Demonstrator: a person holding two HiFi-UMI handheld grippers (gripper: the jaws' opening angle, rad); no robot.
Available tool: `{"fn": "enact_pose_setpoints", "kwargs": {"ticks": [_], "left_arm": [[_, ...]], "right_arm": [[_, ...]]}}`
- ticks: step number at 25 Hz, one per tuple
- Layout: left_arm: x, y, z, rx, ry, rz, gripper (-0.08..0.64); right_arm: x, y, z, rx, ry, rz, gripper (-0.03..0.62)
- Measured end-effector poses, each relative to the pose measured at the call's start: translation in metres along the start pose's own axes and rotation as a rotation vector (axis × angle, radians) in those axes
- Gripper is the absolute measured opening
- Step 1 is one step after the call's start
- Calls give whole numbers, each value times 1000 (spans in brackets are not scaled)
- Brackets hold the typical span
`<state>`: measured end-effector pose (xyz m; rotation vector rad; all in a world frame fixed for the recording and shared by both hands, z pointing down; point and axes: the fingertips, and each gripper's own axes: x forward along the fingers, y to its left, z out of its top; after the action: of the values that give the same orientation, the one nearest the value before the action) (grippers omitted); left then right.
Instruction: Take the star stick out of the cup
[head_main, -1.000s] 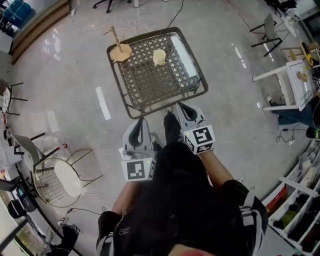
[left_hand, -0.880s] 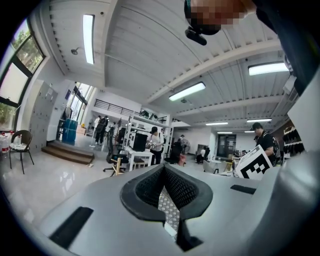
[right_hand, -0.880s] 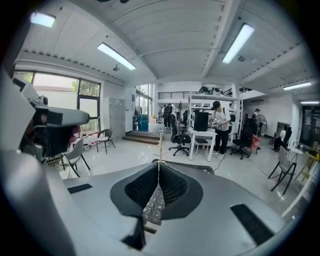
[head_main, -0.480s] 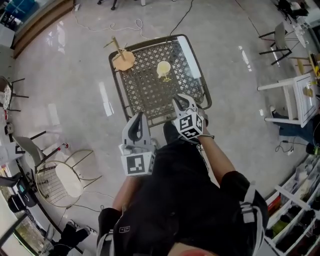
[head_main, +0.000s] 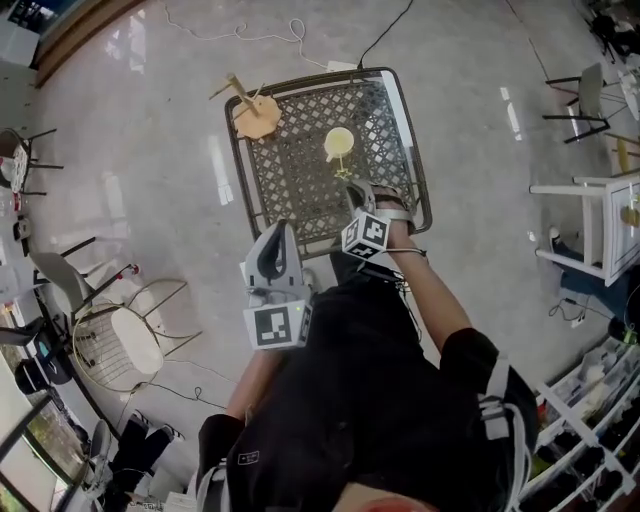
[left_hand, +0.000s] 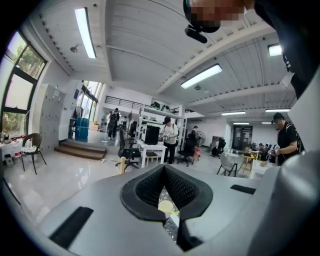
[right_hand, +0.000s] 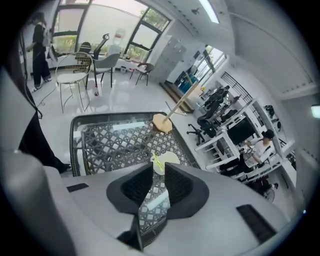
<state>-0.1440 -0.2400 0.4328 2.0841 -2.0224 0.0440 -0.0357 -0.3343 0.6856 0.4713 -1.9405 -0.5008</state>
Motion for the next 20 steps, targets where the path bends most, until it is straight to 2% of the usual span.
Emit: {"fn": "enact_pose_setpoints", "kwargs": {"ticks": [5,9,13,16,20], "left_arm": [[17,6,-2,-20,21,31,17],[24,12,-10,-7,45,54,17],[27,17,-8,8,44,75,17],[27,20,-7,-13,42,91,17],[19,25,-11,0,41,86,17]], "right_arm": [[32,2,-5,-121,32,13,61],[50,5,-5,-209,44,17,61],[61,9,-8,-218,54,65,60],[63,6,-4,-214,39,50,31],[61,4,-1,-201,48,31,21]]}}
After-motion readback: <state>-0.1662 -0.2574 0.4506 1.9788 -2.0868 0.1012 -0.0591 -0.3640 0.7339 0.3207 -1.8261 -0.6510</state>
